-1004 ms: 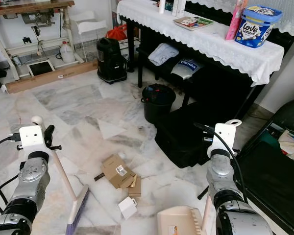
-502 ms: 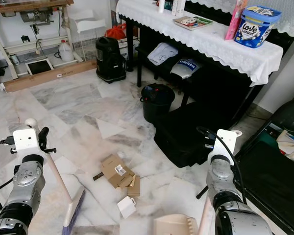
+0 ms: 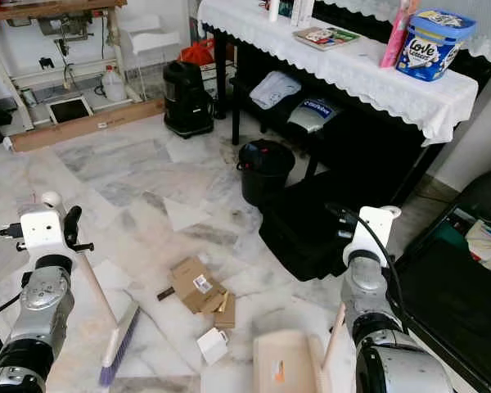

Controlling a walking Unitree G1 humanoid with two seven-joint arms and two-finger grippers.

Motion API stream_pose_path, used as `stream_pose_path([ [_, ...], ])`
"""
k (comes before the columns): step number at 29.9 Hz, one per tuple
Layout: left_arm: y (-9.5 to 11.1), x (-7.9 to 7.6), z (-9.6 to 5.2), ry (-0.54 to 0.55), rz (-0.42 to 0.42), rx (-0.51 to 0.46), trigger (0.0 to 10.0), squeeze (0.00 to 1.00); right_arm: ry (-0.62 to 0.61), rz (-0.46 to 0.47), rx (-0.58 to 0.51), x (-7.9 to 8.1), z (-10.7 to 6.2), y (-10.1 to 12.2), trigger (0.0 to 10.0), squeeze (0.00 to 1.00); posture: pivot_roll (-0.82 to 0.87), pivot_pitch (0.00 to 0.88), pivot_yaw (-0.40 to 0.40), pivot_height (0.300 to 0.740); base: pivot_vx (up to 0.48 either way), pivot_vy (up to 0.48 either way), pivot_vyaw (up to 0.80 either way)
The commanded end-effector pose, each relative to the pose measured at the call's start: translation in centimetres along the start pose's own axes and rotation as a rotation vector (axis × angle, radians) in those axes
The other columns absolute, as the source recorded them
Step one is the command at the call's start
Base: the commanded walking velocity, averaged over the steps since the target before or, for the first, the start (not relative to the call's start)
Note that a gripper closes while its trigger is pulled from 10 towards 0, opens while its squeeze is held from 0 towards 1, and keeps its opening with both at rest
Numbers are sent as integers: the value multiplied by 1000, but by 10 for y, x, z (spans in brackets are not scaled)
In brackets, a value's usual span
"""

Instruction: Sweep floor

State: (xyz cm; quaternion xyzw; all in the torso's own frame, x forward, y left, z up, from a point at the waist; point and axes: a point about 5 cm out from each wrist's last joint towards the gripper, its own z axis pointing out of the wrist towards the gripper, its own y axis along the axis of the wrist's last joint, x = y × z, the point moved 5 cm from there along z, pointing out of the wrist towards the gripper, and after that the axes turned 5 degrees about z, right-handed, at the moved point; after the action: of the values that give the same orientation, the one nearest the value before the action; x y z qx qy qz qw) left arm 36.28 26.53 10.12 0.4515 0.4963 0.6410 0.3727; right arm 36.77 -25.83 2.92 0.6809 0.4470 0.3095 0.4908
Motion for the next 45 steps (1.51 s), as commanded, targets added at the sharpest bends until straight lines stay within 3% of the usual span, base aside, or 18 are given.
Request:
stream_pose_path([
  [1, 15, 2, 3, -16, 24, -67, 10000, 0, -23, 19, 81, -5, -3, -19, 10000, 0, 87, 24, -78, 740, 0, 0, 0],
  [11, 14, -3, -1, -44, 20, -59, 10000, 0, -26, 0, 119, -7, -5, -27, 10000, 0, 88, 43, -82, 740, 0, 0, 0],
  [17, 16, -3, -1, -46, 19, -67, 10000, 0, 2, 37, -54, 0, 0, 10, 10000, 0, 87, 43, -82, 740, 0, 0, 0],
  [19, 16, -3, -1, -45, 20, -68, 10000, 0, 3, 34, -61, 0, 1, 12, 10000, 0, 87, 43, -82, 740, 0, 0, 0],
  [31, 20, -5, -2, -71, 44, -87, 10000, 0, 31, 21, 57, 7, -6, -19, 10000, 0, 90, 67, -81, 740, 0, 0, 0],
  [37, 20, -6, -3, -76, 46, -88, 10000, 0, 32, 18, 54, 8, -7, -20, 10000, 0, 92, 68, -81, 740, 0, 0, 0],
  [45, 20, -8, -5, -87, 52, -93, 10000, 0, 26, 21, -59, 8, -3, 5, 10000, 0, 92, 53, -80, 740, 0, 0, 0],
])
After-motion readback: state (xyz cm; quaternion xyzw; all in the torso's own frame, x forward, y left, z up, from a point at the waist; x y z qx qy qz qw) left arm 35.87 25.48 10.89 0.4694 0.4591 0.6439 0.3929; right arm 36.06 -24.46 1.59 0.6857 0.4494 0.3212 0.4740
